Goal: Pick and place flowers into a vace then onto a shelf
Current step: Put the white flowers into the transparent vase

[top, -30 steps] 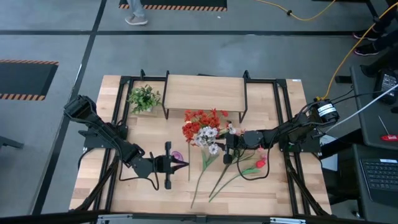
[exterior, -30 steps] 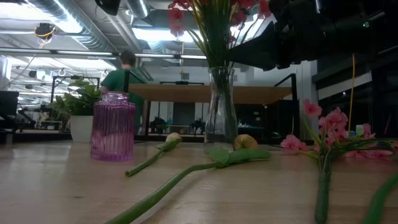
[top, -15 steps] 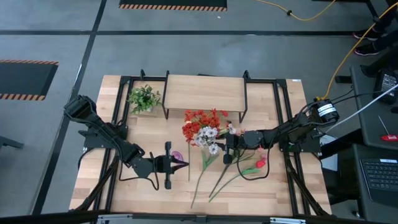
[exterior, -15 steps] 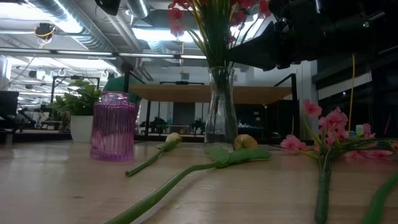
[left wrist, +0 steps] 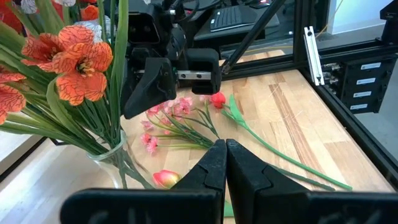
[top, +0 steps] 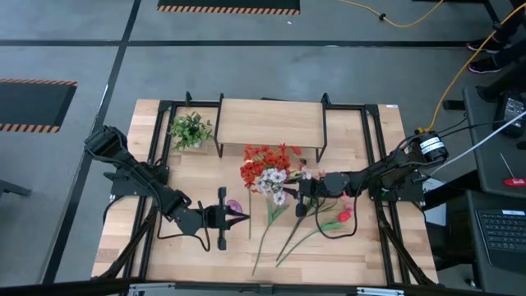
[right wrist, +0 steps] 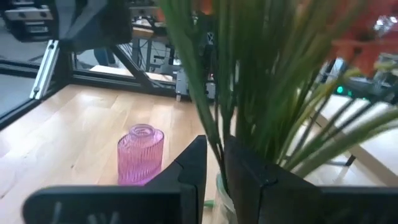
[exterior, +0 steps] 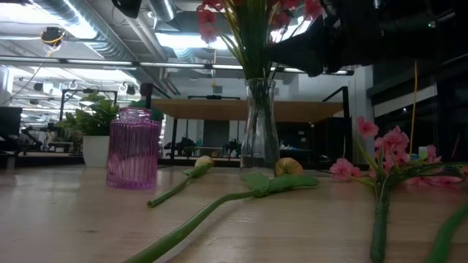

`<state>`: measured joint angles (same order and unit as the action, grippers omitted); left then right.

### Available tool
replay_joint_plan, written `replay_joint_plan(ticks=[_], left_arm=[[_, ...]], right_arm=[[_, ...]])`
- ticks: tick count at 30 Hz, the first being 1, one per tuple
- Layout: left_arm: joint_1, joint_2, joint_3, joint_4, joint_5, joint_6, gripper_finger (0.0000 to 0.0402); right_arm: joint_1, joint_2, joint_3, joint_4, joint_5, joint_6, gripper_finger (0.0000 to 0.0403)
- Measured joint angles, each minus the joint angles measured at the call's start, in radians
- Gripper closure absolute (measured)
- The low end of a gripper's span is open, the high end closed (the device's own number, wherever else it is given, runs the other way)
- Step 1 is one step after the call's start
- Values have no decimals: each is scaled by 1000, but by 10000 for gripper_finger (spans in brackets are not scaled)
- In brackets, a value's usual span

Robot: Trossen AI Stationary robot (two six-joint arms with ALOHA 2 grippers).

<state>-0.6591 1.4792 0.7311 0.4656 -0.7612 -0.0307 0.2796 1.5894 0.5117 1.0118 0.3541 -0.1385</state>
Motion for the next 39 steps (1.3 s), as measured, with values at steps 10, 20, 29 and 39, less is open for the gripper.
replay_joint_plan(ticks=[10,20,29,39], left_arm=[[0,0,0,0,0,10,396],[0,0,0,0,0,10,396],[0,0,0,0,0,10,396],[0,0,0,0,0,9,396]], right_arm=[[3,0,36,17,0,-31,343],[3,0,45,-9,-1,-49,343],[3,0,45,-9,-61,-48,343],[-16,0,45,-11,-61,-47,395]])
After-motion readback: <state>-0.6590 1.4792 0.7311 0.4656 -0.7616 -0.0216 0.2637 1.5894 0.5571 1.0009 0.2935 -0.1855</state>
